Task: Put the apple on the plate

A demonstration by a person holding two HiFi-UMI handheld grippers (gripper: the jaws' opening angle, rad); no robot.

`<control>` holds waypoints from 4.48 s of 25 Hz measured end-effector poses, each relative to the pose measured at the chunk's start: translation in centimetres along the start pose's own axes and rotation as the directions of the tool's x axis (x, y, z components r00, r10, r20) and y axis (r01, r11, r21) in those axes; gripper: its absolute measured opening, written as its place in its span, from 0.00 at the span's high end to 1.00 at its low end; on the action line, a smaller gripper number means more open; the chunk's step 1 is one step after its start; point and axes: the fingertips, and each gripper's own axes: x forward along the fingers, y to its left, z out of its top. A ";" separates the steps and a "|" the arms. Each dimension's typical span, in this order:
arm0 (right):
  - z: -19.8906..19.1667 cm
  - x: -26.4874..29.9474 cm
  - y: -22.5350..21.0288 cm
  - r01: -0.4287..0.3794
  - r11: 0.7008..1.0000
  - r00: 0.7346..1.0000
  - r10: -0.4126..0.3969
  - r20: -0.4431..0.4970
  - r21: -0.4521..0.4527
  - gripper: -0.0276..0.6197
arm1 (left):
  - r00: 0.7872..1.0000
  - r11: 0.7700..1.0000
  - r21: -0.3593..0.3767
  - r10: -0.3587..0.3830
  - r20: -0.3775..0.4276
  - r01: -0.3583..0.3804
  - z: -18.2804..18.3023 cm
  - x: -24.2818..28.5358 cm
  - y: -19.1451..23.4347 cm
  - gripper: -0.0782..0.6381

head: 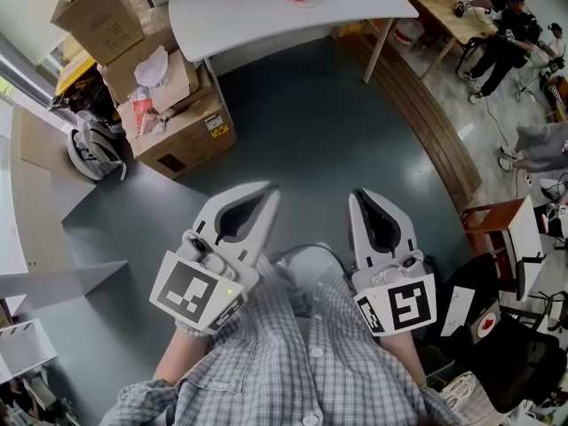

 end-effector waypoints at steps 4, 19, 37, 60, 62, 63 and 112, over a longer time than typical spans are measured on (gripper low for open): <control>-0.3 -0.2 -0.1 -0.002 1.000 1.000 0.002 -0.001 0.004 0.91 | 1.000 1.000 -0.003 0.020 0.008 -0.020 0.0 -0.2 0.4 0.88; -1.0 5.3 -3.2 -0.072 0.997 0.997 0.072 0.012 0.011 0.91 | 0.998 0.997 0.022 0.069 -0.005 -0.069 0.4 4.3 3.3 0.88; -0.4 16.5 -14.0 -0.147 0.988 0.989 0.147 0.002 -0.036 0.91 | 0.990 0.990 0.016 0.143 0.011 -0.143 3.1 17.4 10.2 0.88; -1.5 22.7 -21.9 -0.149 0.988 0.989 0.148 -0.015 -0.043 0.91 | 0.988 0.987 0.029 0.156 0.015 -0.156 4.4 26.6 14.4 0.88; -1.6 23.4 -22.2 -0.147 0.988 0.989 0.146 -0.017 -0.043 0.91 | 0.988 0.988 0.027 0.153 0.018 -0.154 4.4 27.2 15.0 0.88; -1.7 23.8 -22.4 -0.146 0.988 0.989 0.145 -0.017 -0.044 0.91 | 0.988 0.988 0.028 0.150 0.018 -0.151 4.4 27.5 15.3 0.88; -0.2 54.7 -31.9 -0.094 0.995 0.996 0.094 0.001 -0.039 0.91 | 0.991 0.990 0.042 0.137 0.003 -0.137 9.0 44.5 41.8 0.88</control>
